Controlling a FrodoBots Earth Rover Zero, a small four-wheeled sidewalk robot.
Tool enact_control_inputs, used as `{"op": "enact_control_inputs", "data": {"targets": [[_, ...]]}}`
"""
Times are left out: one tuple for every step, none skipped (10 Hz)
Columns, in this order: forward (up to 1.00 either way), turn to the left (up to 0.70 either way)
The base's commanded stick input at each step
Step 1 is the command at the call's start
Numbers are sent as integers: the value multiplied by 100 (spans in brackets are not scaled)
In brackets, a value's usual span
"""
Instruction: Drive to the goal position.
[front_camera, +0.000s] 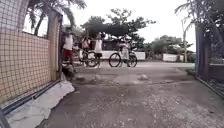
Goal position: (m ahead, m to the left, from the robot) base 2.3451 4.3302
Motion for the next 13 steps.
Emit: {"op": "enact_control_inputs", "data": {"targets": [[70,0],[70,0],[70,0],[70,0],[70,0],[70,0],[70,0],[70,0],[70,0],[70,0],[70,0],[70,0],[70,0]]}}
